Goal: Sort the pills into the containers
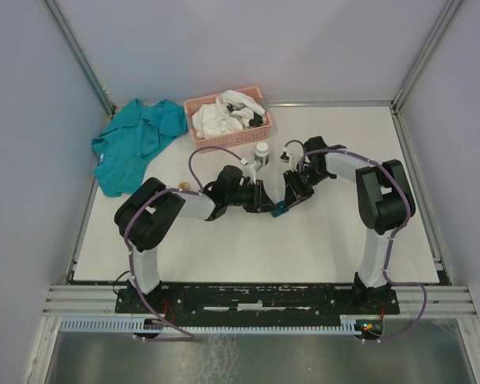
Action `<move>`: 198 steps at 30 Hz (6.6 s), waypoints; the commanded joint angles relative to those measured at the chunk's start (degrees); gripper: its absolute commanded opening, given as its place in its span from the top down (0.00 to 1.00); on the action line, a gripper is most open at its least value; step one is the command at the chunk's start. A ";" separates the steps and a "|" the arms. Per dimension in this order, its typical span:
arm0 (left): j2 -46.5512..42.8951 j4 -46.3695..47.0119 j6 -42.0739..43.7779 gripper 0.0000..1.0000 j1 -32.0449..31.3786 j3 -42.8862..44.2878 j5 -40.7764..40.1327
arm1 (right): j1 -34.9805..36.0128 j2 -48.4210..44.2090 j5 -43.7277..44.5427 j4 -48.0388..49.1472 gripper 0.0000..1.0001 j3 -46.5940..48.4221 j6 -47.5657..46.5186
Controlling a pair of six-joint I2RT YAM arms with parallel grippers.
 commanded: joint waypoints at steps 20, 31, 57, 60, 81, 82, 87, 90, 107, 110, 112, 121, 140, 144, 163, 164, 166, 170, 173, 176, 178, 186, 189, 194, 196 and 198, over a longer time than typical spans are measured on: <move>-8.16 -8.00 2.63 0.97 -1.05 4.78 -4.07 | -0.15 1.56 4.00 2.18 0.69 1.46 -0.48; -0.63 -12.85 3.63 0.97 -2.33 6.02 -7.13 | -0.08 1.80 4.23 2.05 0.69 1.48 -0.39; -6.50 -18.63 6.97 0.95 -2.32 9.57 -7.34 | -0.08 0.62 0.67 2.92 0.62 2.17 1.01; -6.29 -18.89 7.32 0.95 -2.28 9.22 -7.65 | -0.08 0.36 -0.06 3.79 0.59 2.20 2.05; -7.68 -24.00 12.47 0.97 -4.43 10.60 -14.15 | 0.47 0.04 0.30 5.43 0.56 1.76 2.86; -7.27 -23.92 12.51 0.97 -4.44 10.57 -14.48 | 0.40 -0.30 0.13 5.11 0.55 1.96 2.53; -8.87 -21.42 11.71 0.97 -4.35 8.29 -16.48 | -0.24 -4.18 -0.12 5.23 0.42 1.72 1.54; -11.05 -20.66 11.55 0.96 -4.26 6.92 -17.61 | -0.51 -6.43 0.31 4.91 0.40 1.68 0.18; -22.57 -16.20 9.18 0.88 -3.66 -6.75 -23.37 | 13.70 -18.68 21.00 8.61 0.59 -5.18 -17.56; -23.43 -16.21 8.92 0.88 -3.64 -8.27 -23.99 | 14.86 -17.32 22.94 8.10 0.61 -4.67 -17.53; -24.04 -16.27 8.77 0.88 -3.57 -9.25 -24.24 | 15.41 -16.26 23.71 7.76 0.61 -4.41 -17.57; -27.43 -17.73 9.07 0.88 -3.38 -11.51 -26.21 | 17.52 -14.68 26.48 7.82 0.57 -3.89 -17.55; -31.86 -19.70 9.65 0.88 -2.62 -14.46 -28.73 | 20.81 -7.23 31.76 5.55 0.55 -1.59 -17.05; -32.61 -19.87 9.78 0.88 -2.41 -14.88 -28.73 | 20.75 -8.17 31.83 5.60 0.55 -1.22 -16.69; -53.74 -18.19 10.89 0.44 -1.81 -16.68 -27.13 | 8.74 -32.52 14.77 4.58 0.21 -2.05 -20.76; -55.93 -18.46 10.93 0.31 -1.73 -16.56 -28.07 | 7.58 -34.48 14.96 5.60 0.04 -2.67 -20.40; -59.68 -19.29 10.26 0.08 -1.39 -15.70 -29.99 | 5.06 -38.60 15.28 7.99 0.00 -3.69 -17.31; -63.35 -26.86 9.07 0.01 -1.10 -9.47 -33.28 | 0.71 -44.86 20.19 10.49 0.00 -1.69 -5.83; -64.02 -36.06 10.19 0.01 -1.06 -1.95 -33.76 | 0.36 -48.31 23.64 10.38 0.00 0.89 -2.34; -65.33 -41.70 11.62 0.01 -1.10 4.94 -33.87 | 0.34 -51.75 22.74 8.21 0.00 4.53 -1.63; -66.18 -44.42 12.33 0.01 -1.10 9.02 -33.56 | 0.25 -53.72 22.55 8.43 0.00 6.71 2.55; -67.92 -50.72 14.05 0.01 -1.08 19.48 -32.25 | 0.26 -54.39 27.11 3.26 0.00 19.77 19.63; -68.75 -51.65 14.03 0.01 -1.10 20.47 -31.99 | 0.27 -54.21 26.24 1.13 0.00 23.96 21.94; -70.30 -51.98 13.53 0.01 -1.10 20.58 -30.98 | 0.27 -54.89 23.87 -0.71 0.00 26.39 23.00; -70.76 -52.12 13.25 0.01 -1.11 20.71 -30.39 | 0.20 -55.13 23.92 -0.93 0.00 26.45 21.73; -70.95 -52.25 12.98 0.01 -1.12 20.67 -29.90 | -0.02 -55.48 23.28 -1.30 0.00 26.43 20.59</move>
